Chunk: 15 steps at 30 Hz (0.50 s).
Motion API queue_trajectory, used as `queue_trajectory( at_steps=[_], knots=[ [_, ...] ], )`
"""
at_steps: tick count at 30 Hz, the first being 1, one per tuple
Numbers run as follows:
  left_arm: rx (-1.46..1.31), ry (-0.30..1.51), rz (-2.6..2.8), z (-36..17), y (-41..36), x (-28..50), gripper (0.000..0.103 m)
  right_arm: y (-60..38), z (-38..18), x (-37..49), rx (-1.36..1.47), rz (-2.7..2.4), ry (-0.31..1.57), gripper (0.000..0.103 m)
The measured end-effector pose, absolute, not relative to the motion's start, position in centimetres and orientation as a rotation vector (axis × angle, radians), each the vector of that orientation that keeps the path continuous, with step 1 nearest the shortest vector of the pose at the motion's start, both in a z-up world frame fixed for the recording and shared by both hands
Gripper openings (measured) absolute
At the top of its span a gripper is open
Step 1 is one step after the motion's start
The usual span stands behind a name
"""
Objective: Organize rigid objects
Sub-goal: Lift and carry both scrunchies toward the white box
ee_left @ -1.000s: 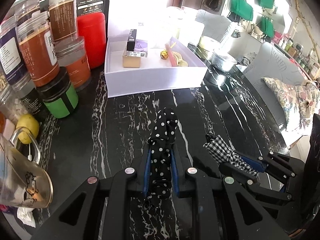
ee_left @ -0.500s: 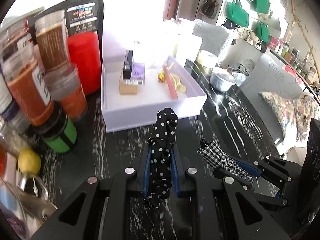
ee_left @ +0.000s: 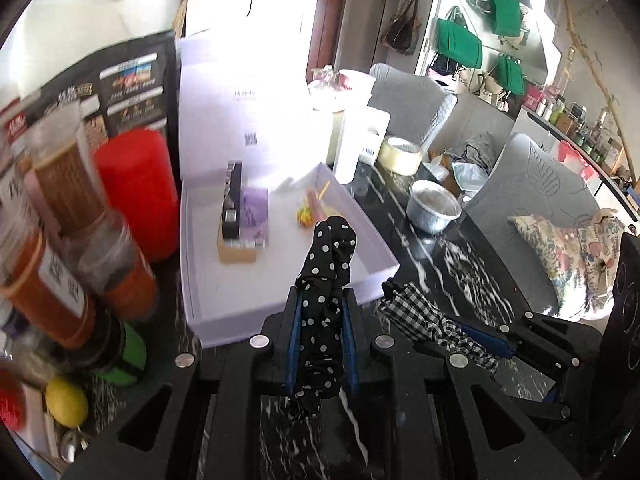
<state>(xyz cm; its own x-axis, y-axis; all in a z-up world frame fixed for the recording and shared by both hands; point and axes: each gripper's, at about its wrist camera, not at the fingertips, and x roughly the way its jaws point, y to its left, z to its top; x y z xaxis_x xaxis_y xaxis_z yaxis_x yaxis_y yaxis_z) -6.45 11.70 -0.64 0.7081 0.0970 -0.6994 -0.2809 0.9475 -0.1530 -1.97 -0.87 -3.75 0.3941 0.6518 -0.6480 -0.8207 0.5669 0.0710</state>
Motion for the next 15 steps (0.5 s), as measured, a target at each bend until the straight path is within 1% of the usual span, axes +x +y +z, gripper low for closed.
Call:
queue_trajectory(
  at_steps=[15],
  knots=[
    [-0.235, 0.705, 0.225, 1.6, 14.4, -2.6, 0.018, 0.8, -1.1, 1.8, -0.291, 0.923, 0.617, 0.023]
  ],
)
